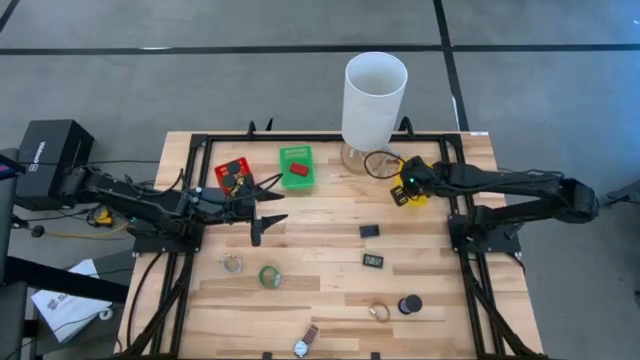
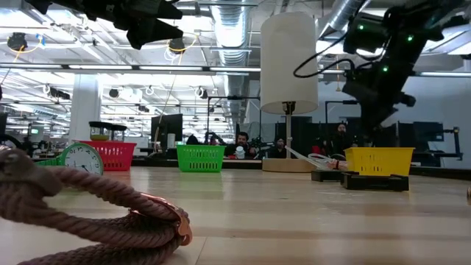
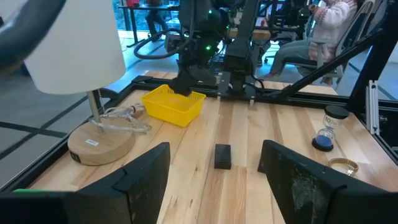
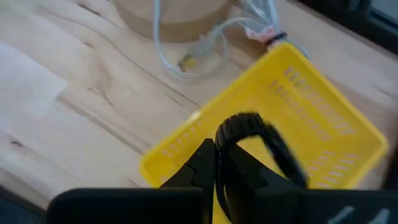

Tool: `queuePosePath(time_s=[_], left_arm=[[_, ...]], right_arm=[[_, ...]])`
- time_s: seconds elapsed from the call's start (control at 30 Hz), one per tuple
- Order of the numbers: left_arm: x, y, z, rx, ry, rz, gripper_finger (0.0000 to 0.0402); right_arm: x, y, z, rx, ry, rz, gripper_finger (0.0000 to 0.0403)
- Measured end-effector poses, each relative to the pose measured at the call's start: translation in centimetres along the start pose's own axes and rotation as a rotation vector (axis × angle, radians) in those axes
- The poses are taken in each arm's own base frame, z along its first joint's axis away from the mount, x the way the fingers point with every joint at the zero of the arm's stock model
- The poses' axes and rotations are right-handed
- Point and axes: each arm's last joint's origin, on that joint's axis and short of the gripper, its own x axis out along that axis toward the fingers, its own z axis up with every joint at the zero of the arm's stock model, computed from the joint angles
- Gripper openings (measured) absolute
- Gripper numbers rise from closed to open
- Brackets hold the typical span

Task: Pick & Place Office items
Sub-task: Put the black wrist watch into the yellow bin

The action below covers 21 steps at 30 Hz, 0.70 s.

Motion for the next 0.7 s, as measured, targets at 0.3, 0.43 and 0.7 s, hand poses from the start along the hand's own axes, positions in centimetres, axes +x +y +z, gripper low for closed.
queuePosePath(time_s=[0.3, 0.43, 0.7], left_arm=[[0.0, 0.0, 0.0, 0.0, 0.0, 0.0, 0.025], [0.0, 0.0, 0.0, 0.0, 0.0, 0.0, 0.025], [0.0, 0.0, 0.0, 0.001, 0.003, 0.0, 0.025]], right_arm=[[1.6, -0.3, 0.0, 0.052, 0.119, 0.049, 0.0022], [2.5, -0.3, 0.0, 0.043, 0.152, 0.018, 0.0029], [3.5, -0.2, -0.2, 0.031, 0.2, -0.012, 0.0066]])
